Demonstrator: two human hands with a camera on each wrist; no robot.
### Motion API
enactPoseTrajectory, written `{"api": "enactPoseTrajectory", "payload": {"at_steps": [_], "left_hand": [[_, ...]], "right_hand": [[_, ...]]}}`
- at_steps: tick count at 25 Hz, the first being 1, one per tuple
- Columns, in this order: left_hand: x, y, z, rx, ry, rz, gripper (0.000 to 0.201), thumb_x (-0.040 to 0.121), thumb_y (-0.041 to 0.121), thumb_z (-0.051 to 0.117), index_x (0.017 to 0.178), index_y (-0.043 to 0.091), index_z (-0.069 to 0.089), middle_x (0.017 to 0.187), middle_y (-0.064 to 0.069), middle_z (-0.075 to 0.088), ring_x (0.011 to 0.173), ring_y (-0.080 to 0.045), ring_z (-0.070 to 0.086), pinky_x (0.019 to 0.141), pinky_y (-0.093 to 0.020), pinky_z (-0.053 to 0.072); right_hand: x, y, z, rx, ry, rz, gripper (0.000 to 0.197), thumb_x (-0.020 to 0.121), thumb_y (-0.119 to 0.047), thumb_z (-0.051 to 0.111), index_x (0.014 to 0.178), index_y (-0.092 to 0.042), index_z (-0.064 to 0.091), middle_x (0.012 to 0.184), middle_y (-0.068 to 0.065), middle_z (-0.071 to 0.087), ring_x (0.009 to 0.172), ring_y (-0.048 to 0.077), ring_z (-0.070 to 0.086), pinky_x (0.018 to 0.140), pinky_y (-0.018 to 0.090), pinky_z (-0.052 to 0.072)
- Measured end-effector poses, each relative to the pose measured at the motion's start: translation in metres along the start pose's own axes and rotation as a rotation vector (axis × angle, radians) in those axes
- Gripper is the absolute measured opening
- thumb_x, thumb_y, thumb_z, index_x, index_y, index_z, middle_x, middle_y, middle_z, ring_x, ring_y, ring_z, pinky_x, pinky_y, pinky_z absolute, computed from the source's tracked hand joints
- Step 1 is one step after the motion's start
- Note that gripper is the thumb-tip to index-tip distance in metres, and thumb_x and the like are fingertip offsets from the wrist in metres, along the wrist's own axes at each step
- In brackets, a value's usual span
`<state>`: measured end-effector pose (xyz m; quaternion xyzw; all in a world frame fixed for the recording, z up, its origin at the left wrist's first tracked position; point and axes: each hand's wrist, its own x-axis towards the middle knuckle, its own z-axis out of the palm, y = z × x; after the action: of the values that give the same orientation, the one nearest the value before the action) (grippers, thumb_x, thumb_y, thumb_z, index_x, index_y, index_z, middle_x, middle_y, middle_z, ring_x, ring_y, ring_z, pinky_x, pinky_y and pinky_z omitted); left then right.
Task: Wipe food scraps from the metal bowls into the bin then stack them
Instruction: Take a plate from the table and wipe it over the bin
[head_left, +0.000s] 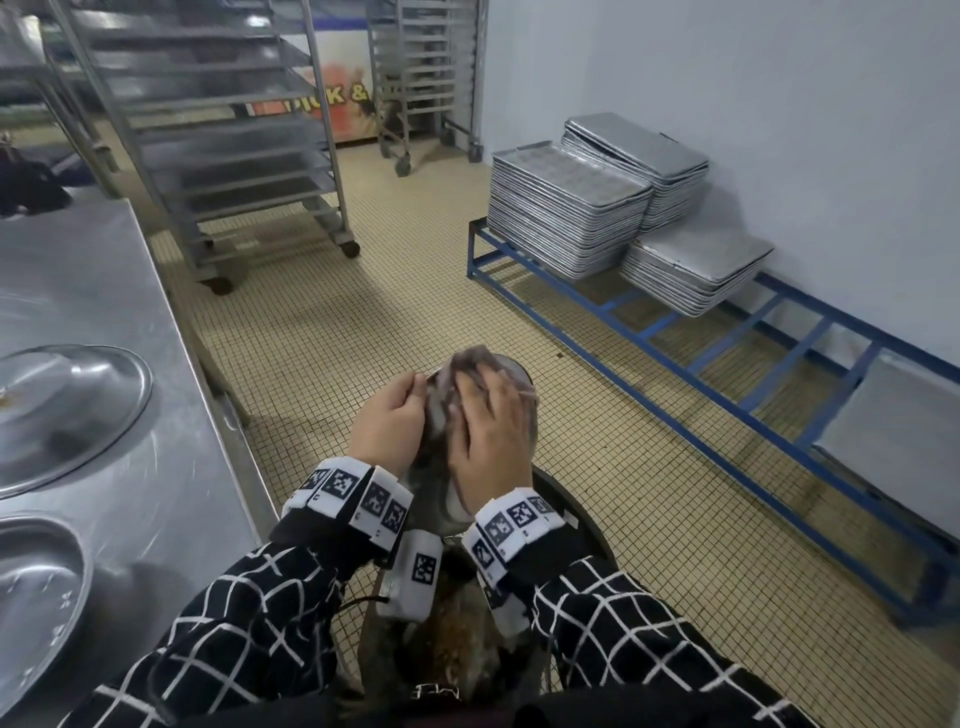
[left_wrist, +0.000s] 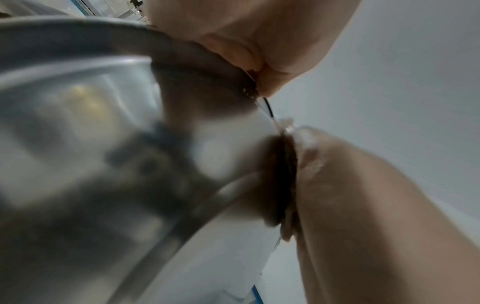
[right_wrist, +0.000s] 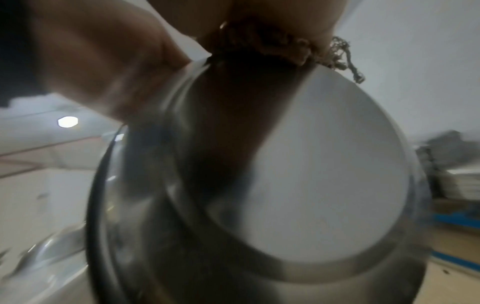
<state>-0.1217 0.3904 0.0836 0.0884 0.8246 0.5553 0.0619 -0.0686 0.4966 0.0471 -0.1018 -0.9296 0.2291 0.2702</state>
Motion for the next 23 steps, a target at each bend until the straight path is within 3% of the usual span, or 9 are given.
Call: {"api": "enactPoseTrajectory", "payload": {"at_steps": [3,6,9,12,15,17,20,23], "left_hand": [[-0.004,0.001,-0.003,0.047,-0.001,0.055,0.032,0.1,0.032,0.042,0.079,0.012,0.056,0.069,-0.003,0.054,0.066,-0.019,0.049,0.068,-0.041,0.045],[-0.005,-0.006,-0.005,0.044,0.019,0.061,0.033,0.1,0.03,0.042,0.083,0.007,0.058,0.072,-0.008,0.053,0.067,-0.018,0.047,0.068,-0.034,0.041],[-0.004,-0.018,-0.007,-0.014,0.036,0.046,0.034,0.1,0.03,0.044,0.08,0.007,0.06,0.073,-0.014,0.056,0.067,-0.021,0.05,0.068,-0.038,0.043],[-0.004,-0.033,-0.01,-0.064,0.052,0.028,0.034,0.099,0.033,0.045,0.084,0.007,0.062,0.081,-0.019,0.061,0.072,-0.031,0.056,0.075,-0.043,0.048],[-0.003,-0.045,-0.012,-0.063,0.028,0.008,0.026,0.099,0.033,0.045,0.086,0.017,0.061,0.08,-0.003,0.06,0.075,-0.017,0.055,0.078,-0.037,0.046],[-0.002,-0.046,-0.013,-0.014,-0.017,0.013,0.017,0.099,0.031,0.046,0.095,0.023,0.06,0.089,0.007,0.061,0.084,-0.011,0.057,0.08,-0.031,0.049],[-0.005,-0.035,-0.011,-0.02,-0.158,-0.018,0.015,0.097,0.031,0.048,0.109,0.029,0.057,0.096,0.007,0.066,0.089,-0.008,0.064,0.073,-0.024,0.053],[-0.01,-0.024,-0.005,0.137,-0.249,0.061,0.016,0.096,0.035,0.049,0.109,0.029,0.058,0.092,0.013,0.063,0.087,-0.003,0.059,0.078,-0.023,0.048]], "right_hand": [[0.012,0.022,-0.002,0.212,0.021,0.367,0.049,0.1,-0.04,0.025,0.141,-0.017,0.038,0.148,0.007,0.032,0.132,0.024,0.036,0.106,0.045,0.037],[0.008,0.054,0.001,0.525,0.032,0.866,0.045,0.102,-0.034,0.028,0.14,-0.016,0.042,0.149,0.007,0.032,0.136,0.027,0.032,0.111,0.045,0.029],[-0.012,0.069,0.0,0.69,0.075,1.013,0.037,0.1,-0.042,0.032,0.126,-0.023,0.051,0.125,0.005,0.054,0.118,0.027,0.049,0.101,0.043,0.037],[-0.017,0.072,-0.018,0.748,0.025,0.919,0.035,0.097,-0.052,0.033,0.114,-0.025,0.05,0.101,-0.005,0.058,0.092,0.017,0.056,0.079,0.032,0.042],[-0.008,0.079,-0.03,0.629,0.023,0.767,0.033,0.097,-0.046,0.038,0.105,-0.017,0.054,0.092,-0.005,0.062,0.083,0.014,0.059,0.062,0.026,0.041],[-0.001,0.085,-0.034,0.532,0.021,0.665,0.027,0.098,-0.04,0.04,0.101,-0.016,0.054,0.087,-0.004,0.062,0.082,0.019,0.06,0.061,0.027,0.043],[0.013,0.086,-0.044,0.382,-0.112,0.439,0.019,0.099,-0.031,0.043,0.097,-0.015,0.053,0.086,0.0,0.061,0.079,0.018,0.058,0.06,0.023,0.042],[0.027,0.075,-0.047,0.235,-0.216,0.162,0.018,0.097,-0.027,0.045,0.096,-0.013,0.055,0.091,0.001,0.059,0.085,0.016,0.054,0.07,0.023,0.042]]}}
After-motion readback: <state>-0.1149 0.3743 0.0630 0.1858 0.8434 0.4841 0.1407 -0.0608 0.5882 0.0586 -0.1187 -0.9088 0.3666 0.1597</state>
